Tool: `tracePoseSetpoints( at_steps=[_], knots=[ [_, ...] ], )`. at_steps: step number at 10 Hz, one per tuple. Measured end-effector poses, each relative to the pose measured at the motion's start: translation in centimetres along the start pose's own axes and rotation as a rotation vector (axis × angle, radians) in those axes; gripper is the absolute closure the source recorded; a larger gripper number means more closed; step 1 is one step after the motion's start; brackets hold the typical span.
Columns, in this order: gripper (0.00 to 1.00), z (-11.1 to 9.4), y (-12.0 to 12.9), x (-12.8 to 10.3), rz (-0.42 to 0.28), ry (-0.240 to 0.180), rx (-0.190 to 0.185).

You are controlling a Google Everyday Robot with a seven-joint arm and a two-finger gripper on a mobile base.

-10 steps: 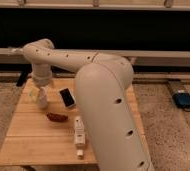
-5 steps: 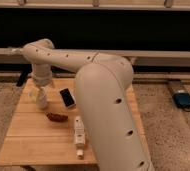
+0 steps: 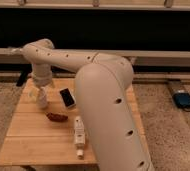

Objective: Place the bottle in the ceramic bowl

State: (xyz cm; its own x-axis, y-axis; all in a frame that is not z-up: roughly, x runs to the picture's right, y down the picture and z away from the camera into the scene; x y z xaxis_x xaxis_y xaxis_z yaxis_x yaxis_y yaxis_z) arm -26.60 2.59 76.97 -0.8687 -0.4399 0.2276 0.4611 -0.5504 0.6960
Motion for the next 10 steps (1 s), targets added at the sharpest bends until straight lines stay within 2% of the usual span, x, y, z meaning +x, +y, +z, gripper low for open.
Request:
tracePoseSetpoints(
  at_steps=[7, 10],
  knots=[
    [0.2, 0.0, 0.0, -0.1, 0.002, 0.0, -0.003],
    [0.2, 0.8, -0.5, -2.3, 0.074, 0.023, -0.008]
  ],
)
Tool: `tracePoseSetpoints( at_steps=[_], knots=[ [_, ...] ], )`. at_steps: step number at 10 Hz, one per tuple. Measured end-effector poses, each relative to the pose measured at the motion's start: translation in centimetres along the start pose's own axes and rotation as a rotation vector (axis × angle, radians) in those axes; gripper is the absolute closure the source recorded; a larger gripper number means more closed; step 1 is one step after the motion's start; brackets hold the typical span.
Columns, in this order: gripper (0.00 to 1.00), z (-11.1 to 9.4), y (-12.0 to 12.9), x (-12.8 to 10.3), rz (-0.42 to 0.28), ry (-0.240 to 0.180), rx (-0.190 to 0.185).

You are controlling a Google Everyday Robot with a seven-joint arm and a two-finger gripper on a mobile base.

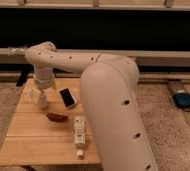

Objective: Place the bottle in the ceramic bowl

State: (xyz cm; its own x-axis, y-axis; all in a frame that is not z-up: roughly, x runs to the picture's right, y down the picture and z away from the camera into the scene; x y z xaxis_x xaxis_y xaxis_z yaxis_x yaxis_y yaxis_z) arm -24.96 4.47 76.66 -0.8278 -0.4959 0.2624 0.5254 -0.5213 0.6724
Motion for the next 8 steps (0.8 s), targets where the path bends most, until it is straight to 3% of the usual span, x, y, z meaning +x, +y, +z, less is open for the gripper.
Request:
tracePoseSetpoints(
  at_steps=[5, 8],
  knots=[
    [0.2, 1.3, -2.1, -5.8, 0.15, 0.045, 0.012],
    [0.2, 3.0, -3.0, -9.7, 0.25, 0.057, 0.044]
  ],
)
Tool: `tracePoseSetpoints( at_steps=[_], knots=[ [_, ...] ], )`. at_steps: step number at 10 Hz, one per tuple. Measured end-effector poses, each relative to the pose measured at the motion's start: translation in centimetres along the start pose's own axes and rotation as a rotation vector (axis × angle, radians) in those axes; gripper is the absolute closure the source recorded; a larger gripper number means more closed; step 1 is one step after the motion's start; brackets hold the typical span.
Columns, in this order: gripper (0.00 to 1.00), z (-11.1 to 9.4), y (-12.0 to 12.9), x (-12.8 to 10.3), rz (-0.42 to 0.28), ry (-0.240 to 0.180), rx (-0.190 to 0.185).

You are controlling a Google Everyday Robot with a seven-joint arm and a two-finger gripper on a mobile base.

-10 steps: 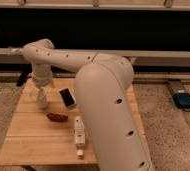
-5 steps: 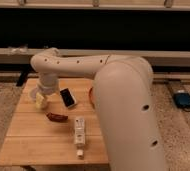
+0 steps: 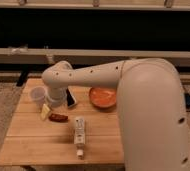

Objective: Place the bottle in the ceramic bowl

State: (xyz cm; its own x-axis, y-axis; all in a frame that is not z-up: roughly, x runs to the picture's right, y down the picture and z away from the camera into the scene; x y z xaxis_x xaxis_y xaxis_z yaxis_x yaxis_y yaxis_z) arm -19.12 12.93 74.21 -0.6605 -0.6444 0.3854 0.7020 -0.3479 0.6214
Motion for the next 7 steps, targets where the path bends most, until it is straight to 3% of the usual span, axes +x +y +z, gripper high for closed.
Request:
tracePoseSetpoints(
  at_steps=[4, 7],
  knots=[
    [0.2, 2.1, 0.8, -5.2, 0.137, -0.013, 0.027],
    [0.2, 2.5, 1.5, -8.6, 0.222, -0.018, 0.032]
  ],
)
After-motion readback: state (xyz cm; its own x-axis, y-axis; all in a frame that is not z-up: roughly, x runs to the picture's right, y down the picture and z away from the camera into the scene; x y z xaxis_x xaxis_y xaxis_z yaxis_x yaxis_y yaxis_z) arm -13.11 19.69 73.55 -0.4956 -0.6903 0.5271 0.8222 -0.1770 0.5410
